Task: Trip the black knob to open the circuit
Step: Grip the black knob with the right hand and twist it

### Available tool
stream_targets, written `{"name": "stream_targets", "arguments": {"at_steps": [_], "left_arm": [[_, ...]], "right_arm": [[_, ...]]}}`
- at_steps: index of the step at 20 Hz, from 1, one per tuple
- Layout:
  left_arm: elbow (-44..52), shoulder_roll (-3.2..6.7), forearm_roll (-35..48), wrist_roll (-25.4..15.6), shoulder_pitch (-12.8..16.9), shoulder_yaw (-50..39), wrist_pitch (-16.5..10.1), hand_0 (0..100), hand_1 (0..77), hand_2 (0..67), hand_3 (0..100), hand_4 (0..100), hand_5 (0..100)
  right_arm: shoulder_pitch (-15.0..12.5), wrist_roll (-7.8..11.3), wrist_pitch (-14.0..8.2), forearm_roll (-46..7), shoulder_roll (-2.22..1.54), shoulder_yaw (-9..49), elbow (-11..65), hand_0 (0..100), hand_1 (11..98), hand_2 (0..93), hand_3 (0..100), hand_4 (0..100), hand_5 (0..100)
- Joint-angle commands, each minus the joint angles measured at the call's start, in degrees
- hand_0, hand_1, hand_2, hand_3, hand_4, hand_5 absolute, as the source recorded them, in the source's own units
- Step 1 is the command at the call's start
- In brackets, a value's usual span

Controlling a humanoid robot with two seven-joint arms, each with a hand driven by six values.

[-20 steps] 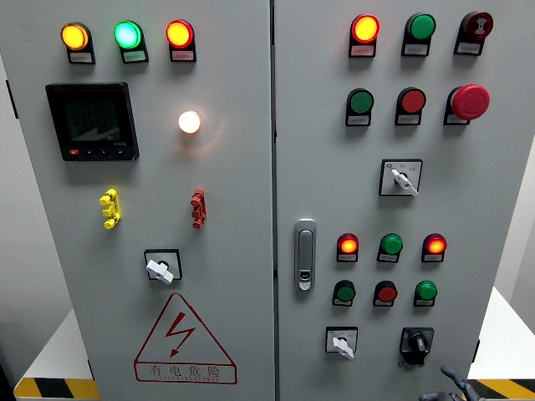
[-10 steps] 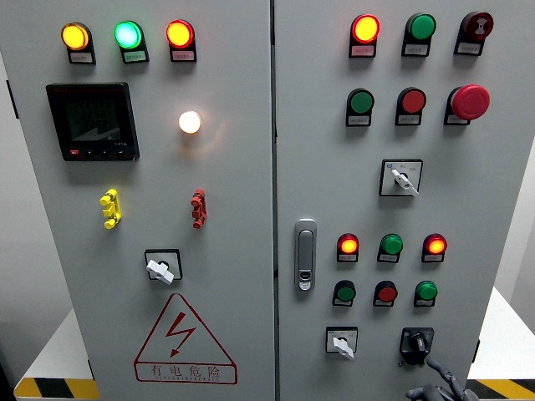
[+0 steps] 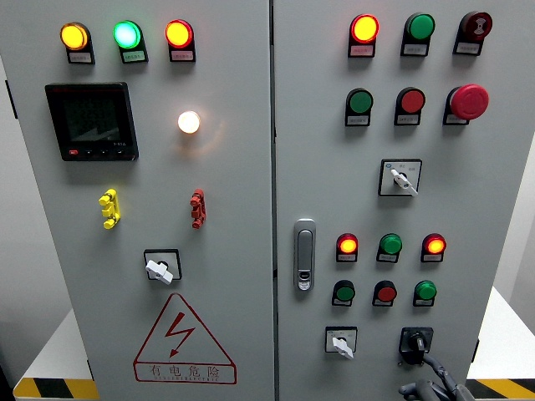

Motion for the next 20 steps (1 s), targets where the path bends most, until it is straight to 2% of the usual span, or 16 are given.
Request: {"name": "stream_targets", "arguments": {"at_steps": [1,2,3,4,15,17,20], "left_arm": [[0.02,0.04,0.00,0.00,0.00,-0.02,0.00,0,3.5,12.7,21,7,2],[0.02,-0.04,0.00,0.00,0.00,0.07,0.00,0,3.4,12.7,21,7,2],[-0.07,0.04,0.00,0.00,0.00,0.07,0.00,0,3.5,12.7,21,7,2],[-0.07,0.05,0.00,0.00,0.00,0.07,0.00,0,3.6,12.7,21,7,2],[0.02,-0.04,0.00,0.00,0.00,0.07,0.00,0,3.4,12.7,21,7,2],[0.02,-0.04,0.00,0.00,0.00,0.07,0.00,0,3.4,12.7,21,7,2],[0.02,-0.04,0.00,0.00,0.00,0.07,0.00,0,3.4,12.7,21,7,2]], "right_arm": [[-0.06,0.00,0.02,0.00,0.16,-0.55,0.21,81,40.8,5.2,55,48,59],[-0.06,-0.09,0.02,0.00,0.43,-0.64,0.30,81,40.8,5.2,56,48,59],[-0.06,-0.09,0.02,0.00,0.52,-0.64,0.39,81,40.8,5.3,56,48,59],[-0.06,-0.26,0.02,0.00,0.86,-0.73,0.48,81,40.7,5.3,56,48,59],[-0.33,-0.44,0.02,0.08,0.96,-1.96,1.27,82,40.7,5.6,56,48,60],[-0.33,-0.44,0.02,0.00,1.31,-2.22,1.27,82,40.7,5.6,56,48,60],[-0.33,-0.44,0.02,0.00,1.39,-2.31,1.80,82,40.6,5.7,56,48,61]]}}
